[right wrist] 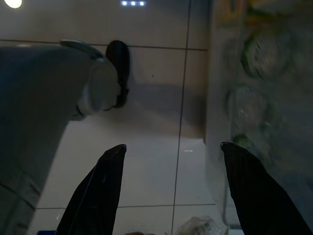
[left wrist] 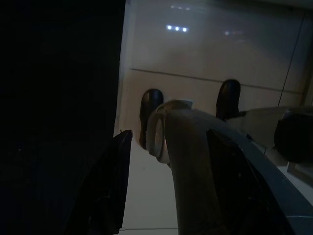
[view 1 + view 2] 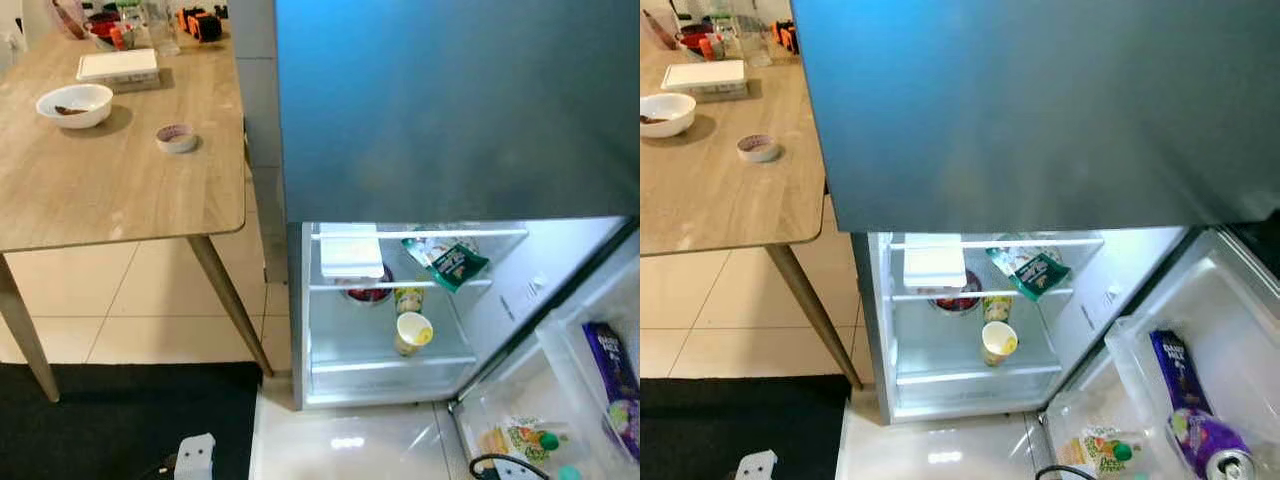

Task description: Restocking fridge

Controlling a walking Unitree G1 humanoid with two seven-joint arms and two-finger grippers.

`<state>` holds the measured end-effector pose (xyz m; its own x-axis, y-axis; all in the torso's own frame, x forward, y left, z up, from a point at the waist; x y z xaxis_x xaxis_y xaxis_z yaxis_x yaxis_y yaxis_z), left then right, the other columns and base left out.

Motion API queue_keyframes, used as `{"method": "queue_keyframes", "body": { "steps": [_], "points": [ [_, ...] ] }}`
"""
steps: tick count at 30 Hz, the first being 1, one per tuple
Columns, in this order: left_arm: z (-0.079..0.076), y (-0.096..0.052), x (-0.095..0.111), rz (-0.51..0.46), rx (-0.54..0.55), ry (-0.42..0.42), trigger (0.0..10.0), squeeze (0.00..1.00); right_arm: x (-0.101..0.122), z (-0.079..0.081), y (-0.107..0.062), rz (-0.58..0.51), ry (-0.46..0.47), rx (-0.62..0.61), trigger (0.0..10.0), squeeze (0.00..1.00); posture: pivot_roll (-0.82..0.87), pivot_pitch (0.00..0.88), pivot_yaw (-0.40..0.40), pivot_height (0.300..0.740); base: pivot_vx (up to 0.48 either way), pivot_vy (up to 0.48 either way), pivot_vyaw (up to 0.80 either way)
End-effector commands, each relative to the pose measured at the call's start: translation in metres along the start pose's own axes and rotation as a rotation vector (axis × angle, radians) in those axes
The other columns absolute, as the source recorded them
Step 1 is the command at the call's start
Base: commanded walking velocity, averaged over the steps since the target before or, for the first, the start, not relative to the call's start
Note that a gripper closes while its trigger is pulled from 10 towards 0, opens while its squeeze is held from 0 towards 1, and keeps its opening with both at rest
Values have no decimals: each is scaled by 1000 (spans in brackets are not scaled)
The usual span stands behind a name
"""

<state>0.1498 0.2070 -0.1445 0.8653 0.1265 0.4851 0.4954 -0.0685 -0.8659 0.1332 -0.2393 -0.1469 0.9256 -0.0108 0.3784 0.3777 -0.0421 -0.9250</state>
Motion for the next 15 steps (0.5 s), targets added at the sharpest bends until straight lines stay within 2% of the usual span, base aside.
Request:
{"method": "queue_keyframes", "body": {
  "steps": [1,15],
  "points": [
    [-6,0,-13,40,-10,-11,10000,0,-5,-2,-1,18,-12,-2,10000,0,-5,0,-66,740,-330,0,0],
    [-6,0,-13,44,-9,-7,10000,0,1,-2,0,11,-22,-1,10000,0,-1,0,-68,740,-344,0,0]
  ]
}}
Point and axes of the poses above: a point about 5 cm out from each wrist's last joint towards the gripper, its own y axis pointing out of the wrist towards the gripper, its own x axis along the axis of the wrist's last joint, z = x × y, the point moved 5 cm from there along y, pointing out of the wrist towards the gripper, and after that the axes turned 6 degrees about y, right-handed, at the moved point
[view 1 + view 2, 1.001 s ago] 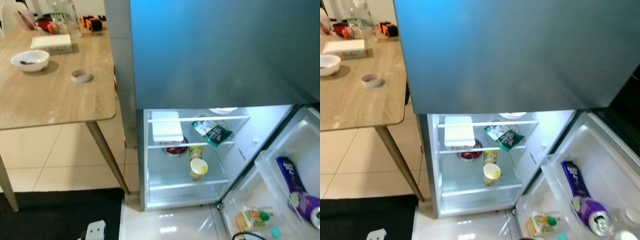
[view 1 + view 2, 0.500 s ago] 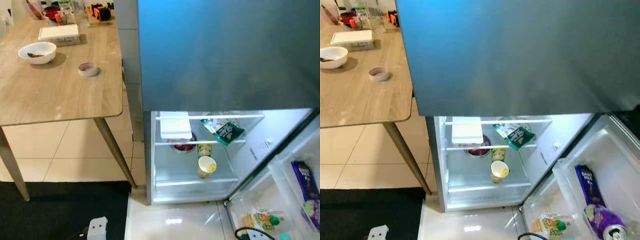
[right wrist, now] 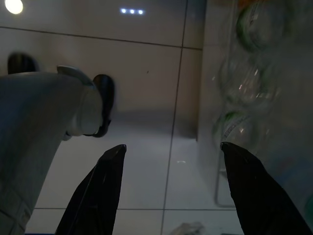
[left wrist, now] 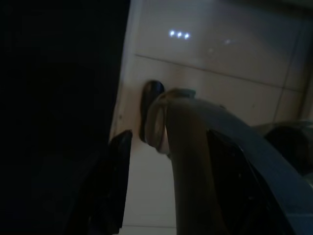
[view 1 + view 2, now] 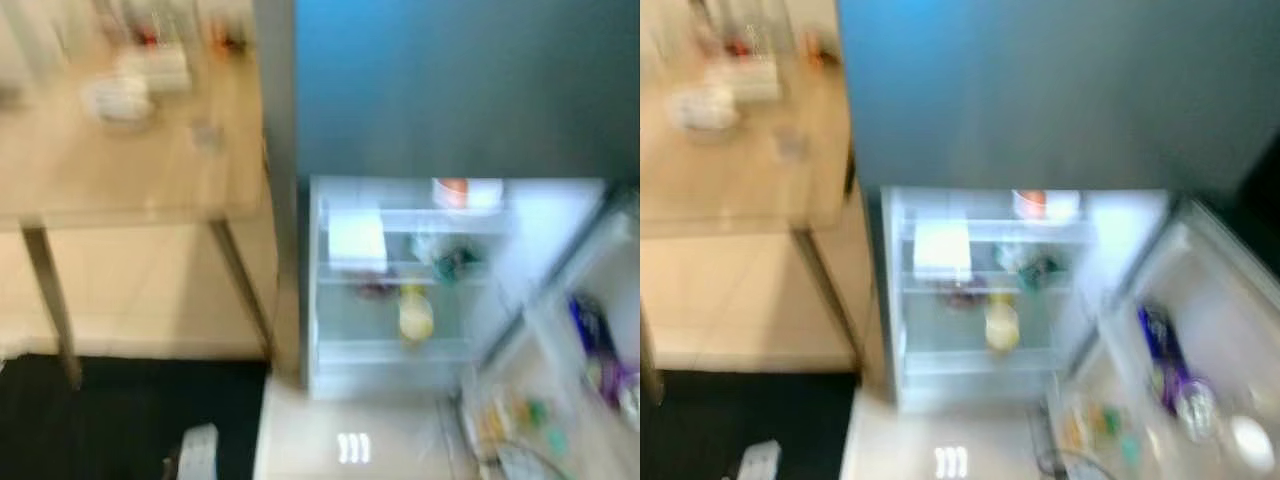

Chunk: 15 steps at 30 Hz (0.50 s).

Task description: Restocking fridge

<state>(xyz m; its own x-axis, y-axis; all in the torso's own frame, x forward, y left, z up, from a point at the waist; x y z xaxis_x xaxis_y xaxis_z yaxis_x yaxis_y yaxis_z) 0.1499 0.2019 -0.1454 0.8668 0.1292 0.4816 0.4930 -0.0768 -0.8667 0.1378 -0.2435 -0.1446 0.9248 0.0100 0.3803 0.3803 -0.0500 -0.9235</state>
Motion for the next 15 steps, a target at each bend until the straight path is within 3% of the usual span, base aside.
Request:
{"method": "queue_keyframes", "body": {
  "steps": [1,12,15],
  "points": [
    [-1,-1,-12,40,-1,-3,10000,0,-4,2,0,14,-1,7,10000,0,-1,0,-68,740,-345,0,0],
    [-3,-1,-13,44,-8,-4,10000,0,-6,-2,-1,26,-12,0,10000,0,-10,0,-64,740,-348,0,0],
    [-3,-2,-15,48,-8,-3,10000,0,-9,-3,-1,38,-18,1,10000,0,-12,0,-65,740,-347,0,-642]
  ]
}}
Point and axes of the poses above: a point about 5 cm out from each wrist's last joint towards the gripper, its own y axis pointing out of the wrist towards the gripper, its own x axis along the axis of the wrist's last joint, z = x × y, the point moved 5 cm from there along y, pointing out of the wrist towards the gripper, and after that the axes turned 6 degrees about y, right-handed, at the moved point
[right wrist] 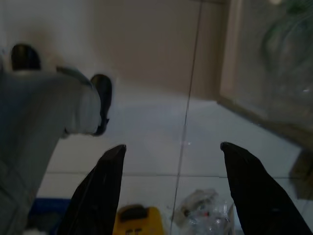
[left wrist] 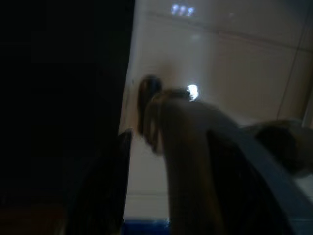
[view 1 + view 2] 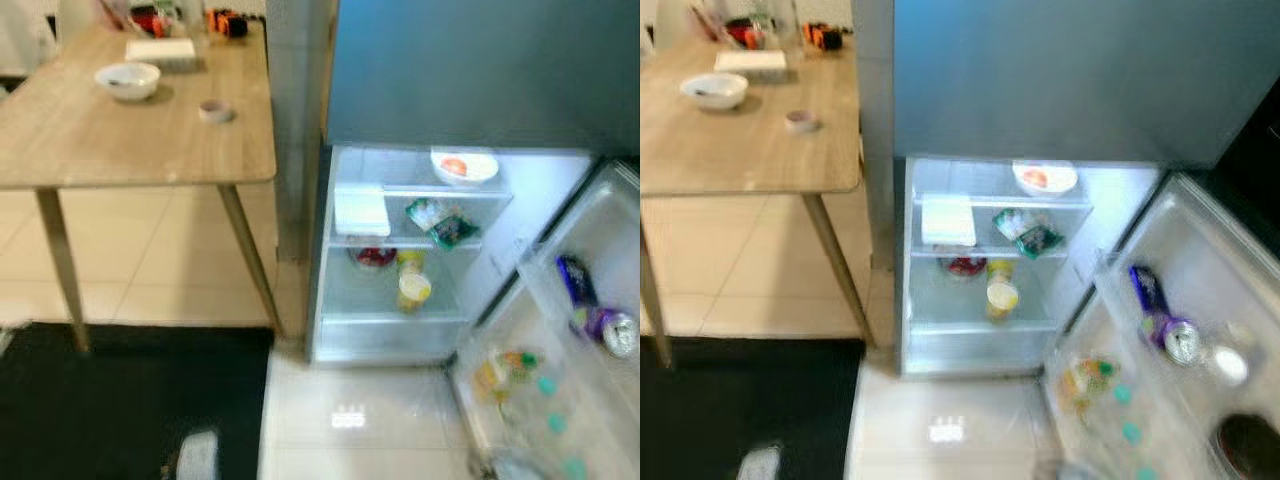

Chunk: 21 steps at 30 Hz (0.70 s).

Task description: Restocking fridge

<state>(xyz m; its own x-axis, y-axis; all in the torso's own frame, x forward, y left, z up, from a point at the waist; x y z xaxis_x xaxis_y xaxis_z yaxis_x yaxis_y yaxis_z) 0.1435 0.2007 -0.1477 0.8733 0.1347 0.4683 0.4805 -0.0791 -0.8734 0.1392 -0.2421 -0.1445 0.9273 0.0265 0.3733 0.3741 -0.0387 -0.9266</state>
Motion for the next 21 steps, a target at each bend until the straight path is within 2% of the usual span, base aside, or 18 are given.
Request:
{"method": "queue_keyframes", "body": {
  "steps": [1,4,7,10,17,21],
  "points": [
    [-3,0,-8,33,-8,3,10000,0,-10,-4,-2,31,-1,-10,10000,0,-12,0,-65,740,-345,0,-638],
    [-3,0,-9,35,-9,5,10000,0,-11,-5,-2,35,-5,-10,10000,0,-12,0,-66,740,-334,0,-638],
    [-2,-1,-9,30,-4,-4,10000,0,-11,-6,-2,39,-13,-12,10000,0,-12,0,-66,740,0,0,-638],
    [3,-1,-9,28,21,22,10000,0,-11,-6,-2,34,-6,-11,10000,0,-16,3,-67,740,0,0,-642],
    [8,-3,-11,39,28,76,10000,0,-9,-6,-2,26,8,-12,10000,0,-19,10,-65,740,0,0,0],
    [10,-4,-12,46,38,81,10000,0,-9,-6,-2,26,10,-12,10000,0,-20,12,-64,740,0,-457,0]
  ]
}}
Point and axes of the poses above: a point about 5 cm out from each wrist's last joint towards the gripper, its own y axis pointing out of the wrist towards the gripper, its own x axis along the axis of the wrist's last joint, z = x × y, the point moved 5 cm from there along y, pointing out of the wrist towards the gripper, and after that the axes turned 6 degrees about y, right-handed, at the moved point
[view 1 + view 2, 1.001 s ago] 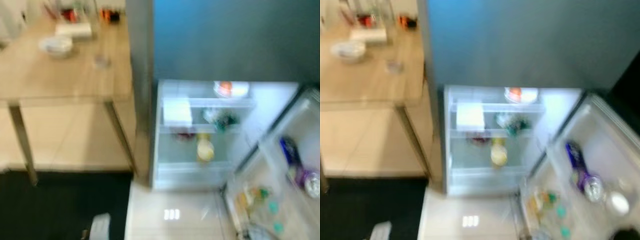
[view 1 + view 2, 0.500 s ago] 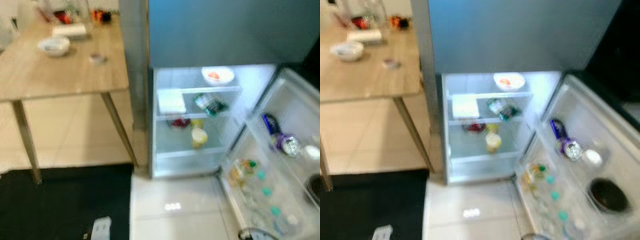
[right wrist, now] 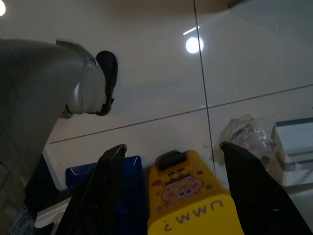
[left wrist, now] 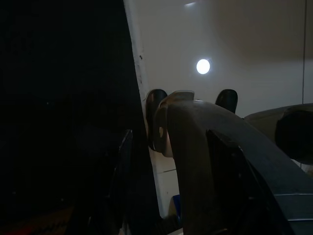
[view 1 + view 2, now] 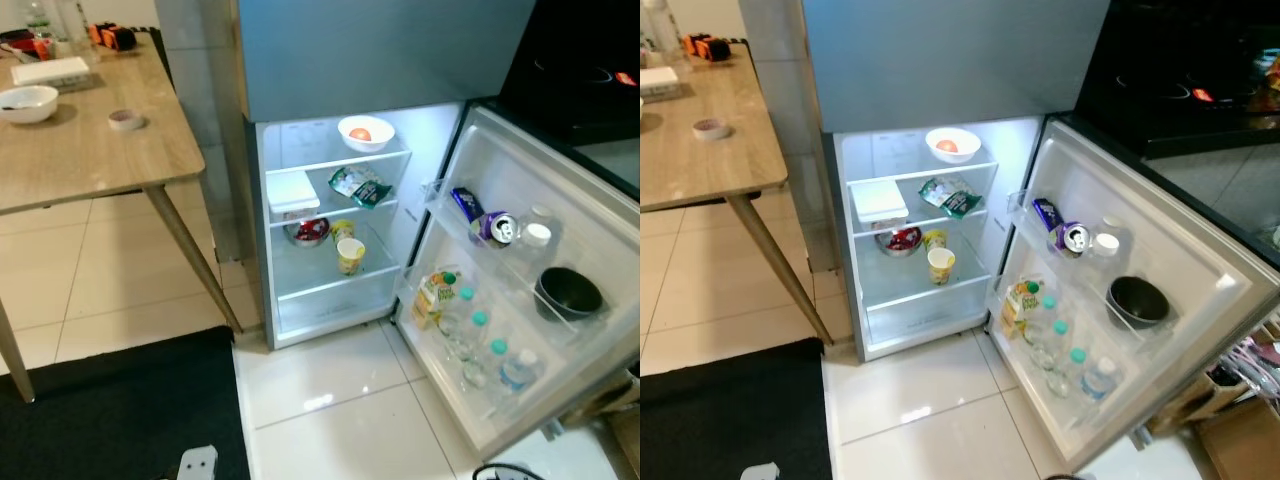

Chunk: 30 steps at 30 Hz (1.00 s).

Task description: Restocking fridge

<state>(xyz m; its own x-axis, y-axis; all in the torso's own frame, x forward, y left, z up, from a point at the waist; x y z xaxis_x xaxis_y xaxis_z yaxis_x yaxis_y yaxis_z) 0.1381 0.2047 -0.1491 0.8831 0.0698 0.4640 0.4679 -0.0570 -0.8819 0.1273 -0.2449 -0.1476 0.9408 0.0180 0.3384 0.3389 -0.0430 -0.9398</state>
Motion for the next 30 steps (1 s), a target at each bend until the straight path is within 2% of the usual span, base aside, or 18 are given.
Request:
{"method": "queue_keyframes", "body": {
  "steps": [1,6,16,19,21,23,26,29,30],
  "points": [
    [5,-2,-9,36,15,6,10000,0,3,-4,-1,-11,6,-8,10000,0,-21,15,-64,740,0,-480,0],
    [3,-2,-8,32,7,2,10000,0,4,-5,-1,-9,3,-12,10000,0,-21,15,-64,740,0,-452,0],
    [0,-1,-9,33,5,-7,10000,0,1,-9,-1,8,-23,-31,10000,0,-20,15,-70,740,0,0,0],
    [-2,-1,-9,32,-2,-11,10000,0,-9,-13,-2,38,-22,-59,10000,0,-19,15,-71,740,0,0,0],
    [-3,0,-8,29,-6,-14,10000,0,-23,-23,-5,77,8,-124,10000,0,-20,16,-70,740,0,0,0],
    [-3,0,-8,28,-6,-17,10000,0,-27,-34,-8,75,90,-187,10000,0,-20,16,-70,740,0,0,0],
    [-3,0,-8,27,-6,-18,10000,0,-27,-41,-10,66,141,-217,10000,0,-20,16,-70,740,0,0,0],
    [-2,0,-7,24,-4,-20,10000,0,-10,-90,-24,-59,448,-404,10000,0,-27,14,-67,740,0,0,0],
    [-2,0,-7,24,-4,-20,10000,0,-10,-90,-24,-59,448,-404,10000,0,-27,14,-67,740,0,0,0]
  ]
}}
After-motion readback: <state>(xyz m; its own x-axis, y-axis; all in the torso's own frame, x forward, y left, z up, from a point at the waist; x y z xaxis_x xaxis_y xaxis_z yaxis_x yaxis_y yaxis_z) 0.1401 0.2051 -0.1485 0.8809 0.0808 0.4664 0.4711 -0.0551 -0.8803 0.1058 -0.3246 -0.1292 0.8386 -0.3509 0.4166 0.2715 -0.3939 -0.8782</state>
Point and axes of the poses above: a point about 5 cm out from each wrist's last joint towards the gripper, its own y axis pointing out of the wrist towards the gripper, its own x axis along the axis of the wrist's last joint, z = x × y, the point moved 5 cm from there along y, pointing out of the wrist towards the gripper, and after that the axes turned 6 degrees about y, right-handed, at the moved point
